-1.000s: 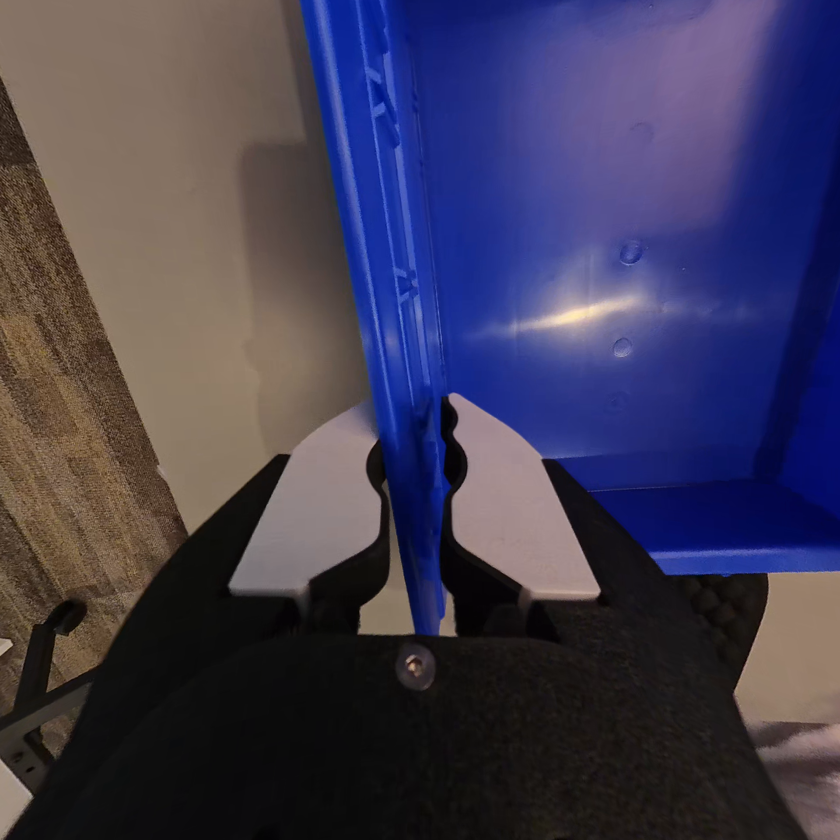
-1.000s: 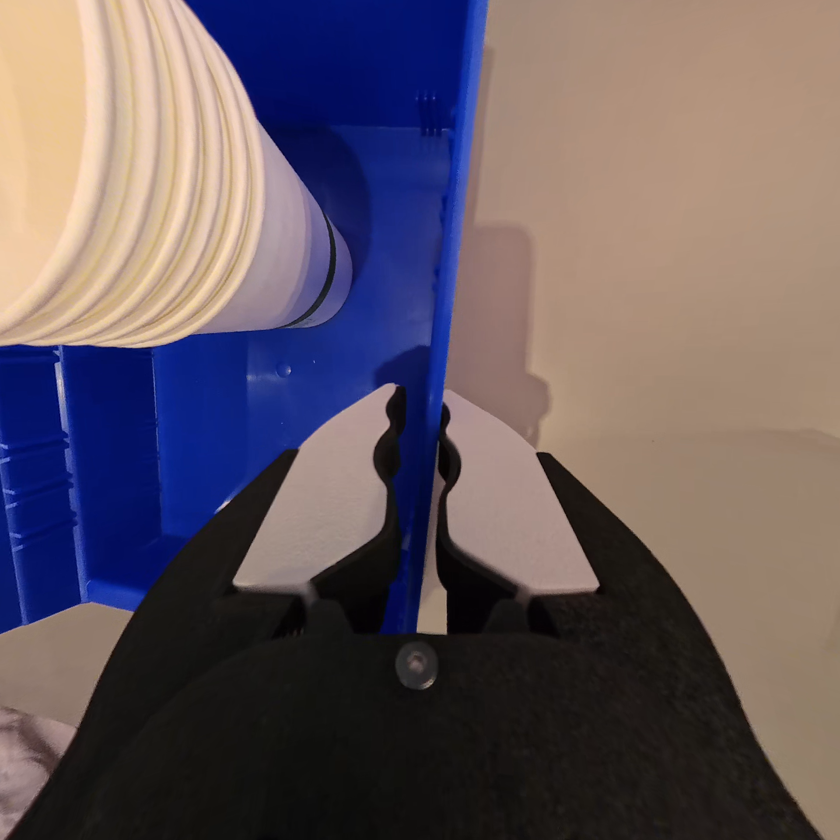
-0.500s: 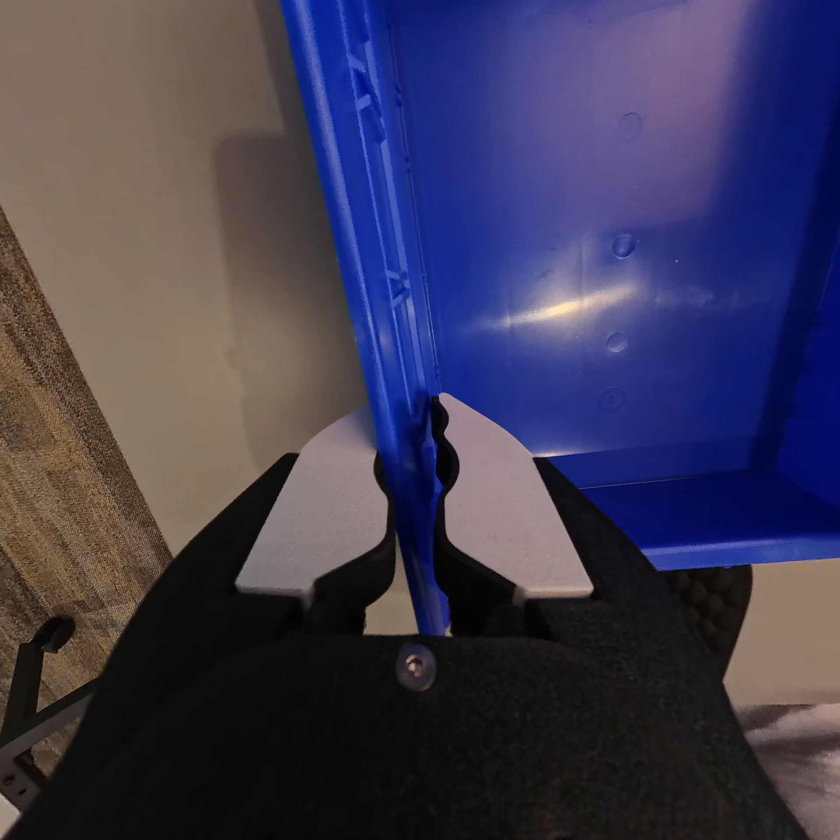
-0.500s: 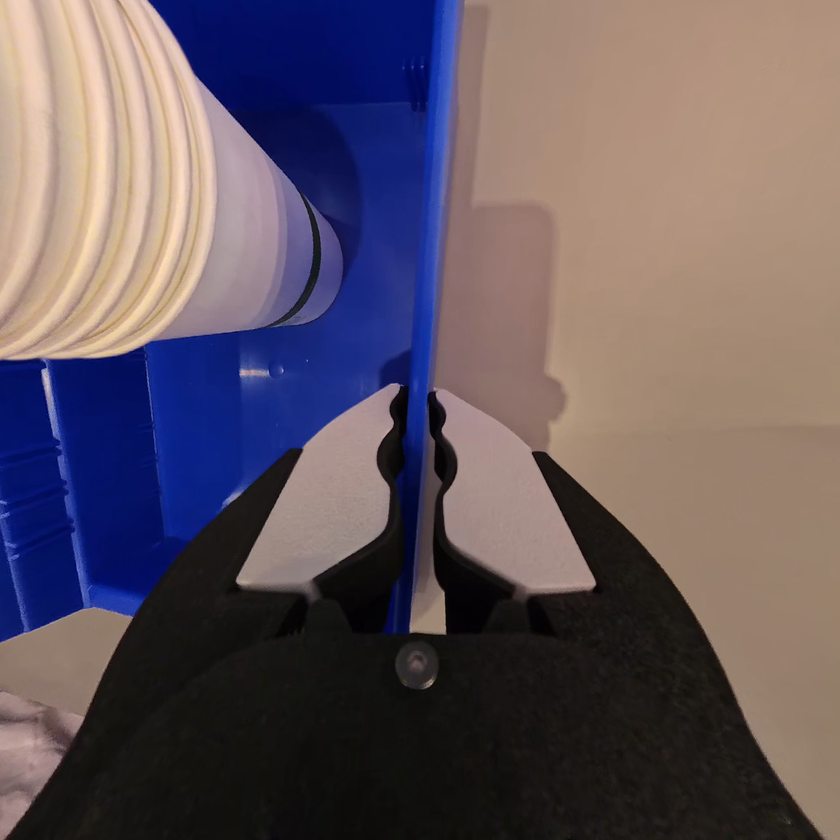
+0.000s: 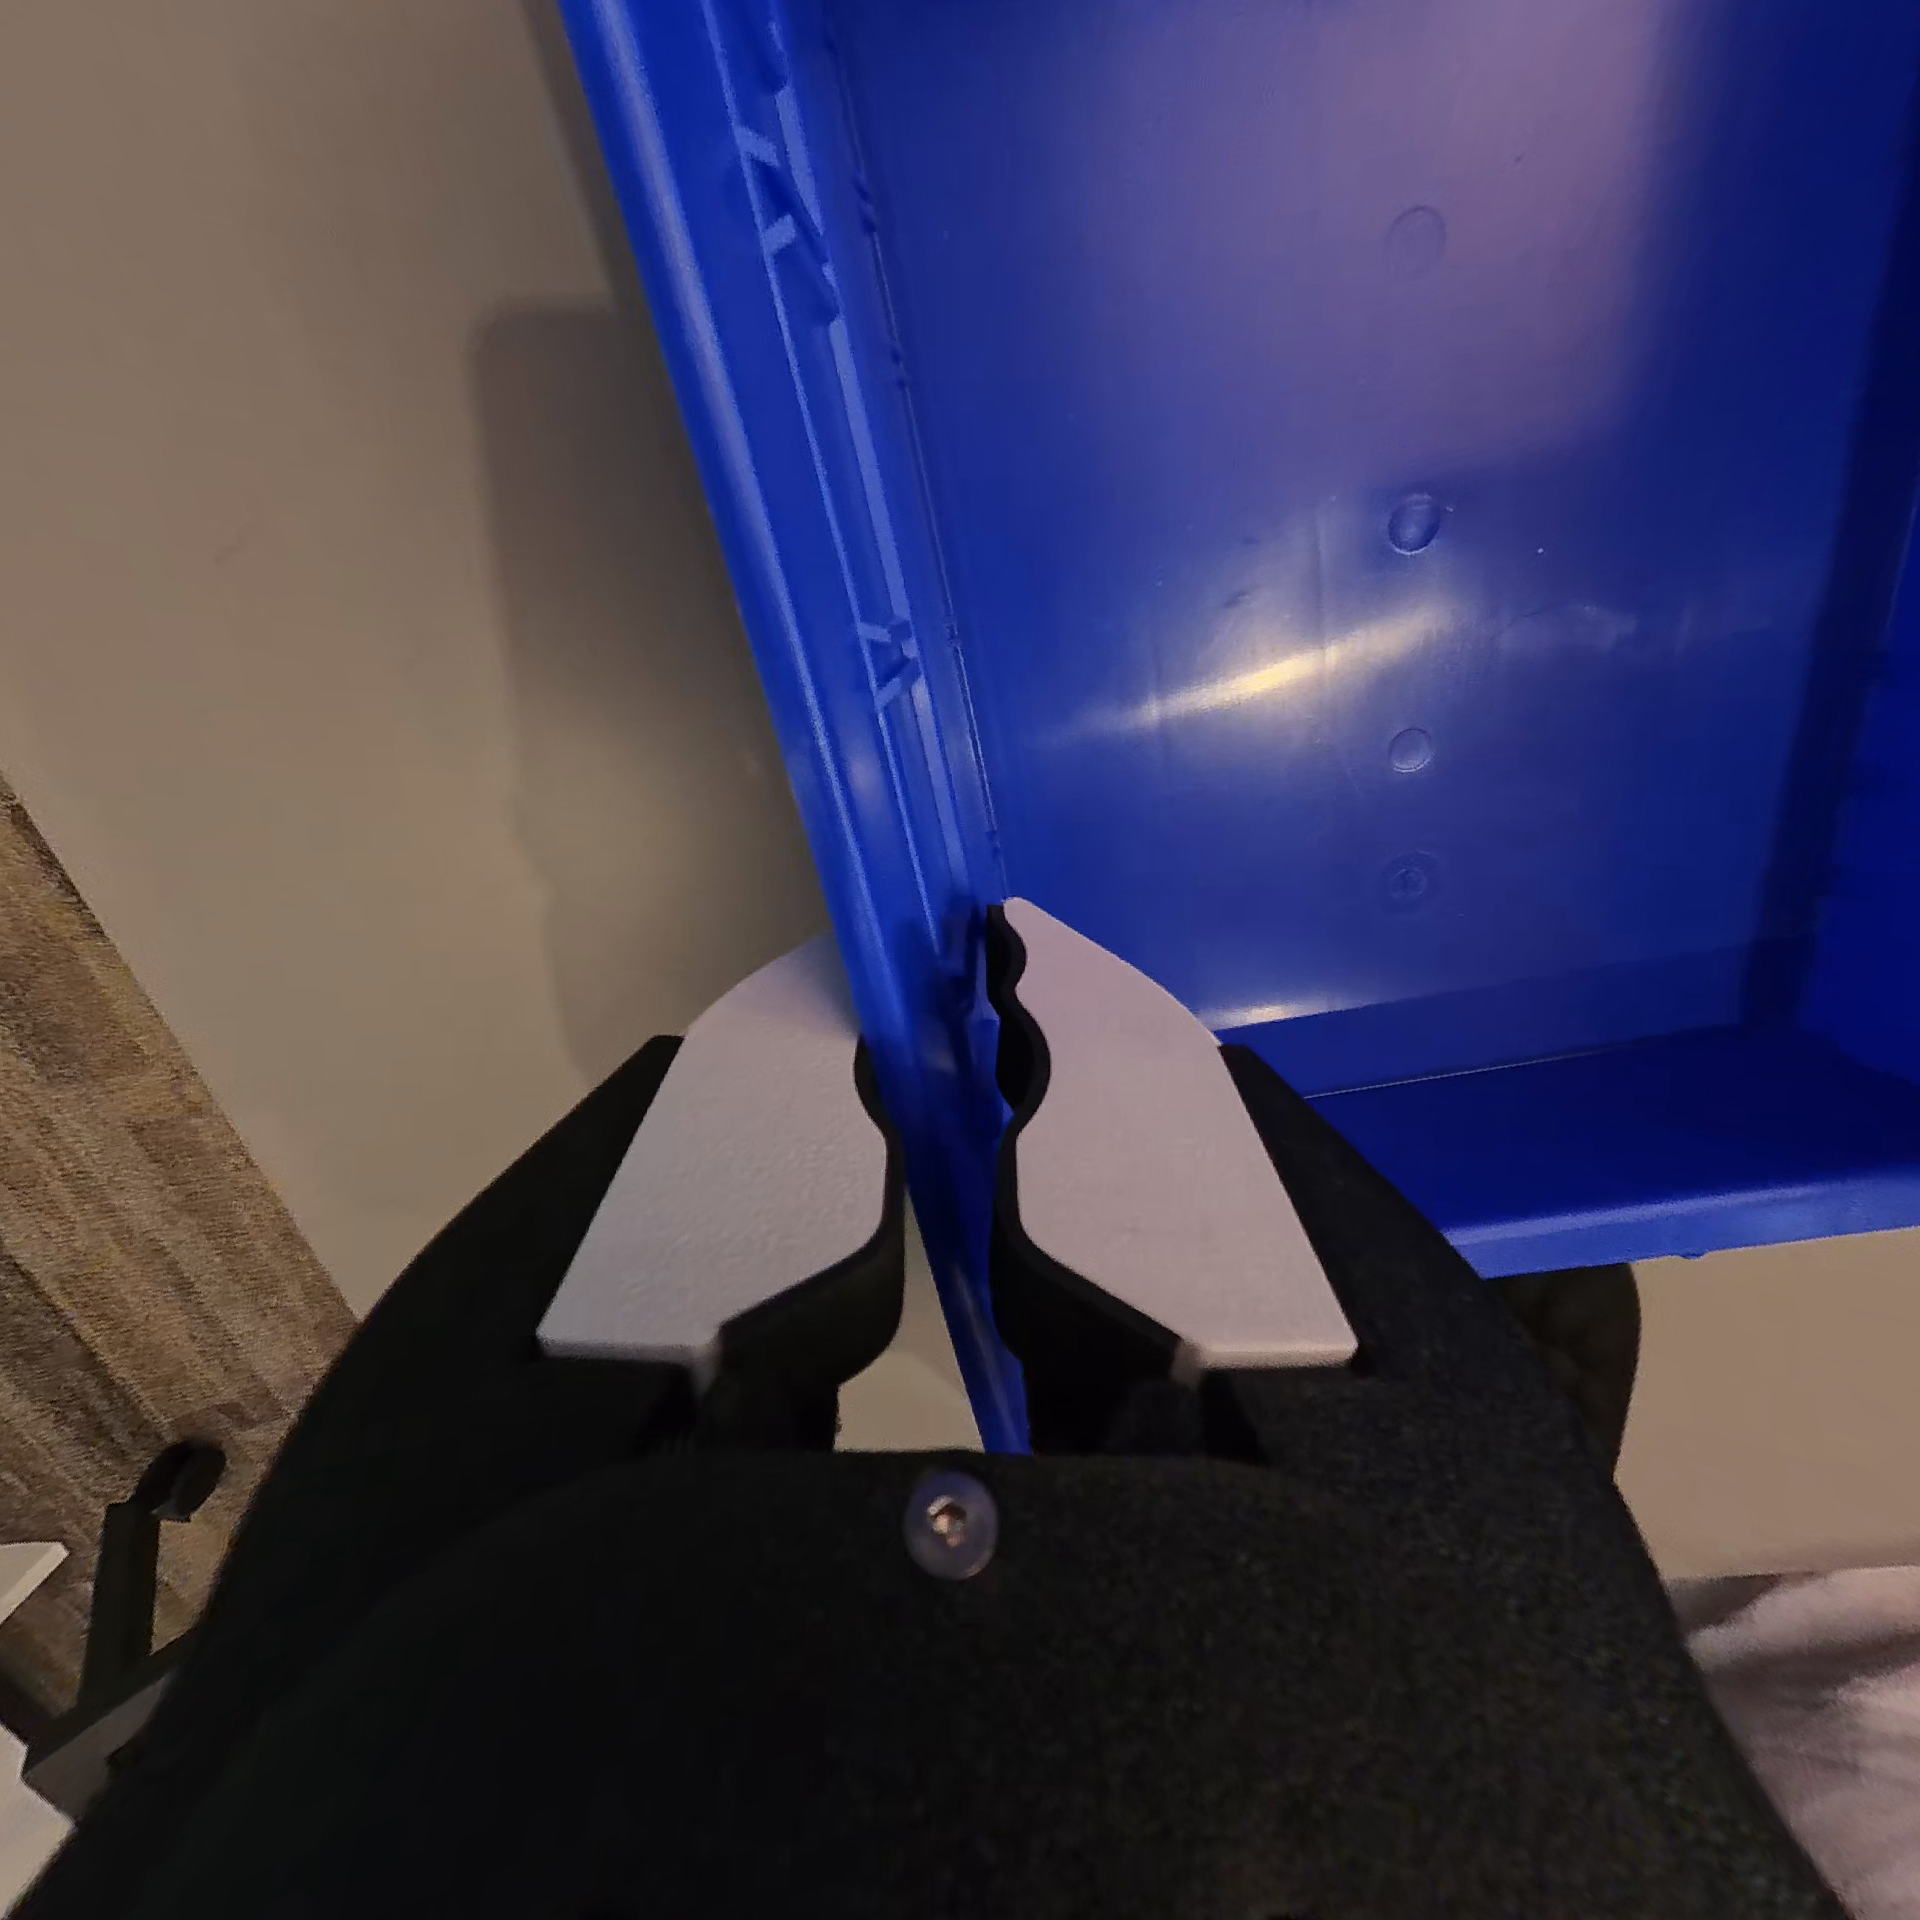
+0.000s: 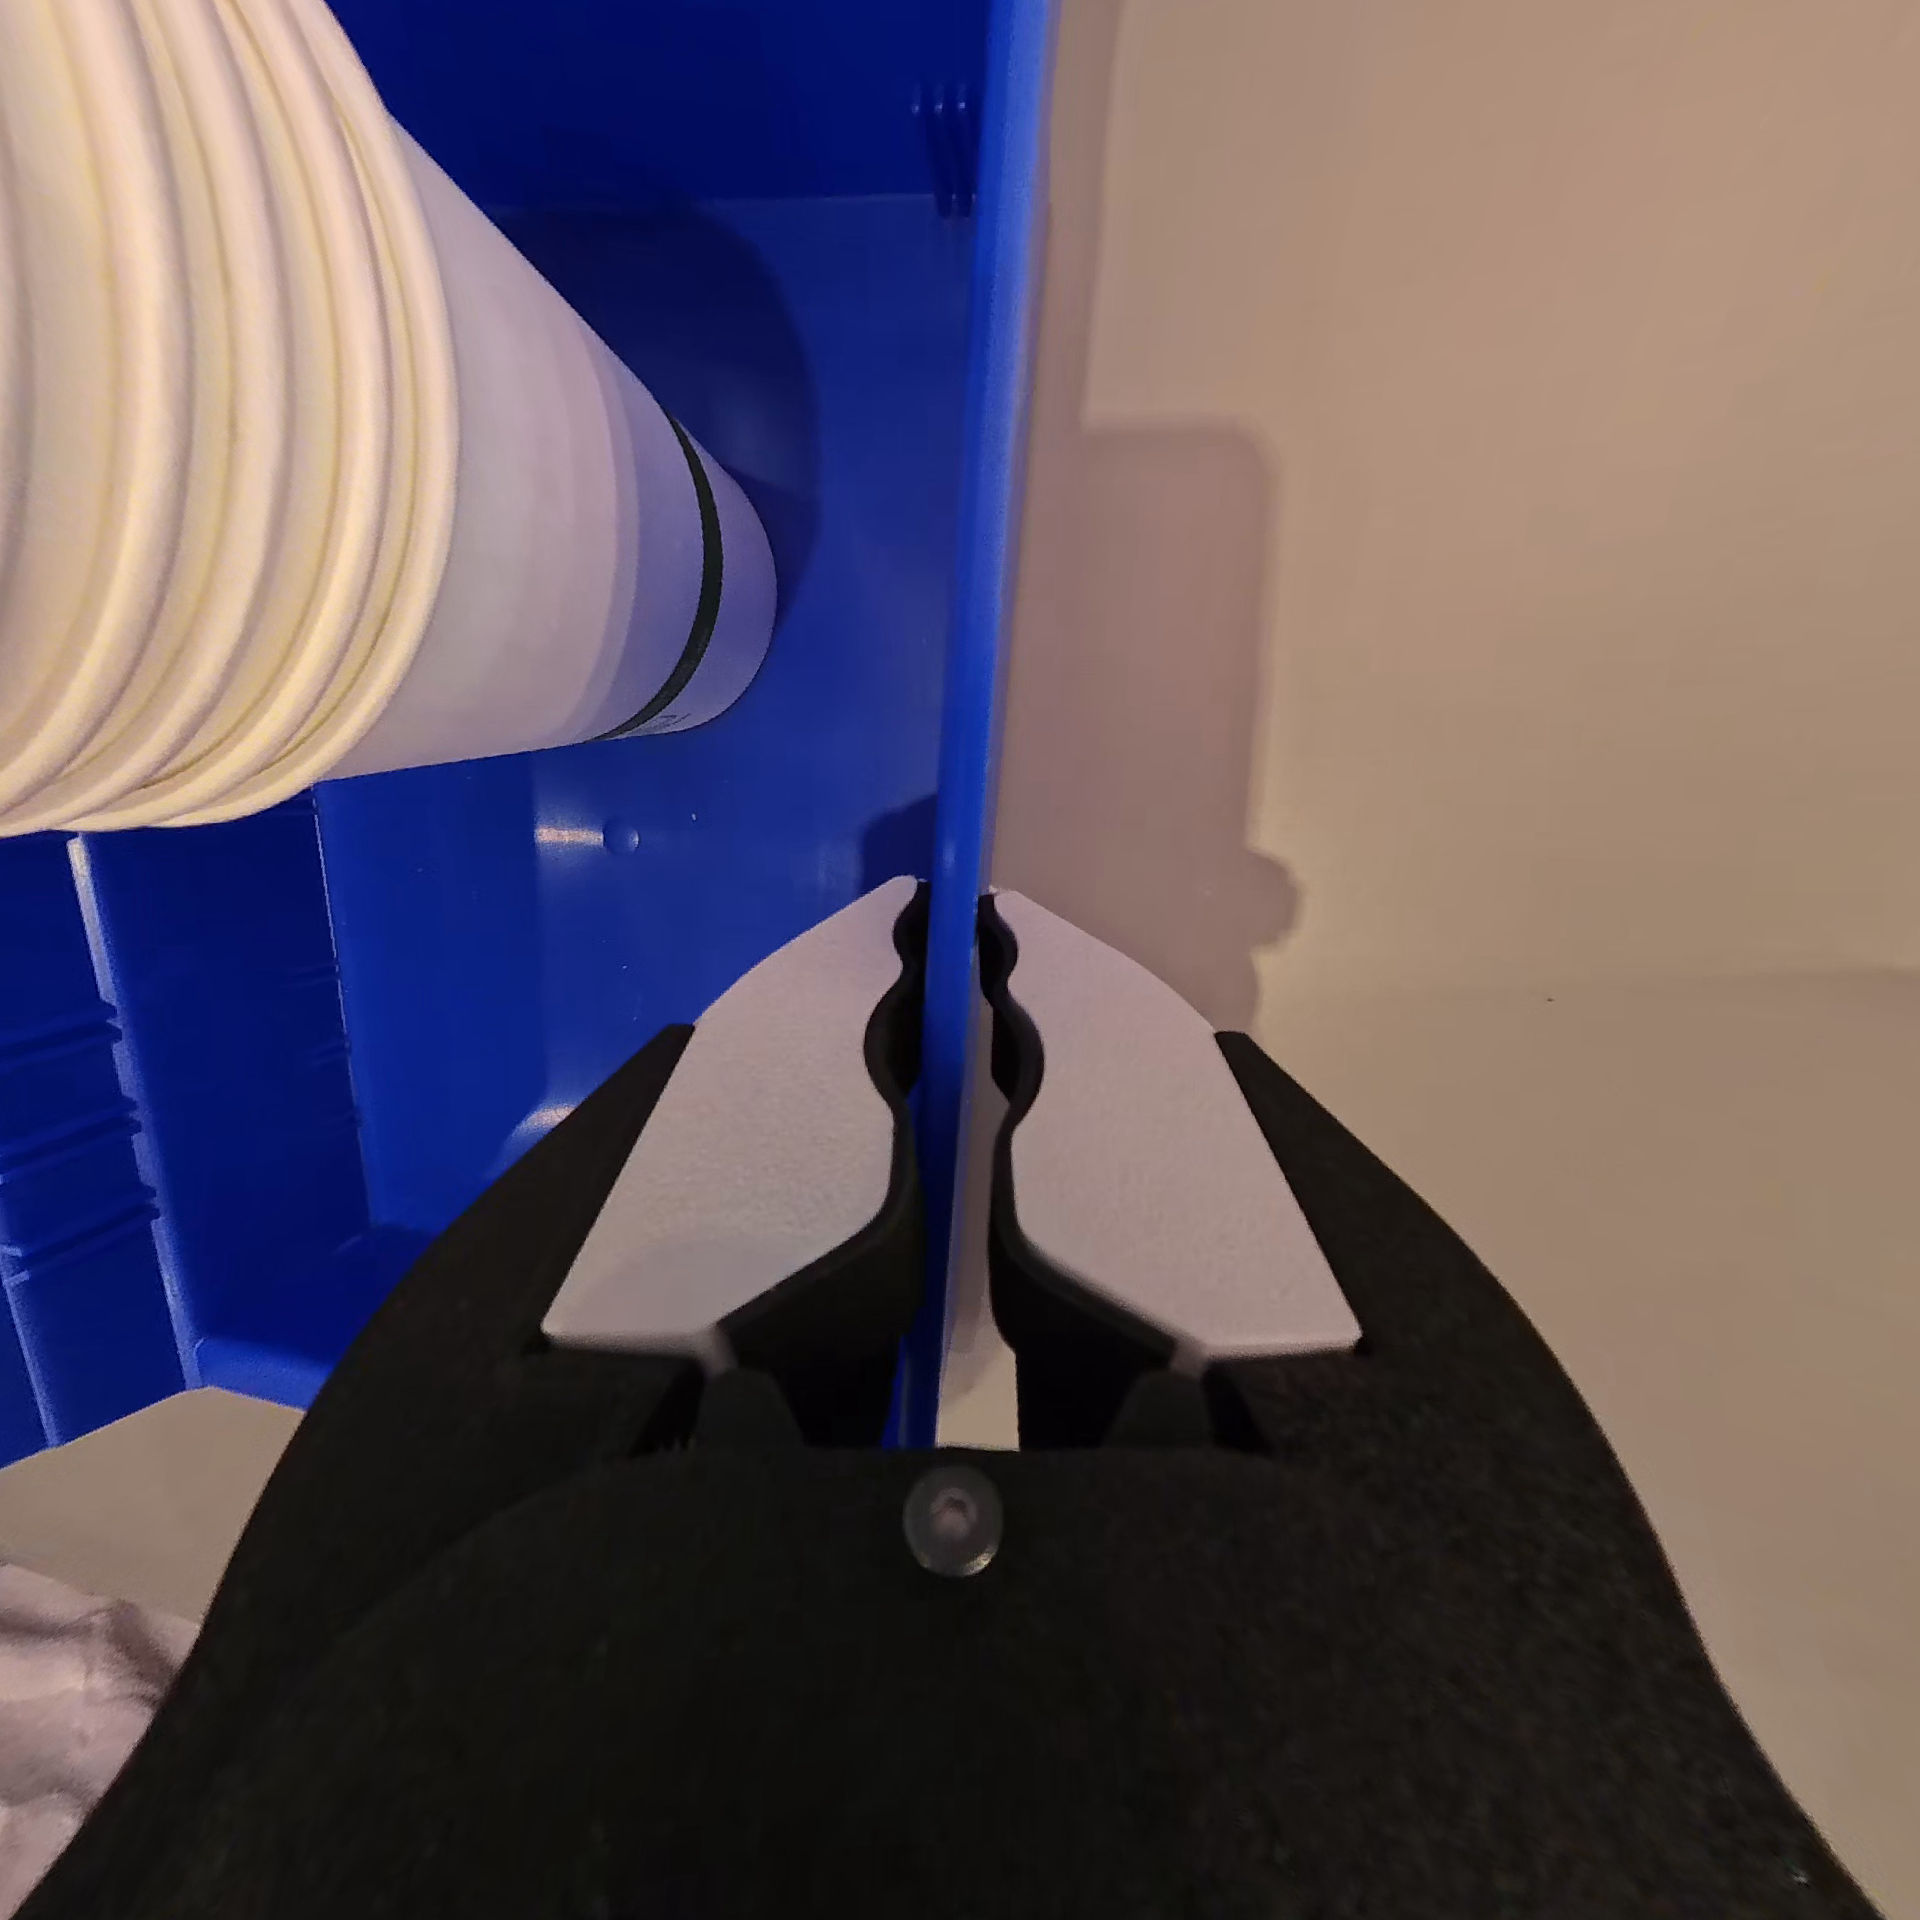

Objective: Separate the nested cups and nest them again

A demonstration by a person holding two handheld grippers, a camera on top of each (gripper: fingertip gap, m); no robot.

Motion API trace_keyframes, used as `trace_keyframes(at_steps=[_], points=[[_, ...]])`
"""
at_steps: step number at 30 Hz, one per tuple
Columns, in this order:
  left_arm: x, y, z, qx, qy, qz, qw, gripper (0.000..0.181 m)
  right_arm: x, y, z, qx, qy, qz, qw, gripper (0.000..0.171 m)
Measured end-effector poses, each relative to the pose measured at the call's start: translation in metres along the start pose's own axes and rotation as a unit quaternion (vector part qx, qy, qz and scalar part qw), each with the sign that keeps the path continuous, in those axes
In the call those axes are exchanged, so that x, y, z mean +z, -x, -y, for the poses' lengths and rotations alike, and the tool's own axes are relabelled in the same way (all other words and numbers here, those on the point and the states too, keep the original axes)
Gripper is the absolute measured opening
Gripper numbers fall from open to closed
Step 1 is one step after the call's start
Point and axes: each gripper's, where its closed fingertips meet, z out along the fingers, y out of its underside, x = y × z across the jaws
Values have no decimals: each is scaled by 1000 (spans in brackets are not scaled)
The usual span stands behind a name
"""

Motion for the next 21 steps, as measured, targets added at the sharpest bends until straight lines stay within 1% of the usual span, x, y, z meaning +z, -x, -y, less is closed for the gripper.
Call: trace_keyframes(at_steps=[21], points=[[2, -37, 10, 70, 18, 8, 997, 18, 1, 2, -2, 0, 4, 6, 1000, 9]])
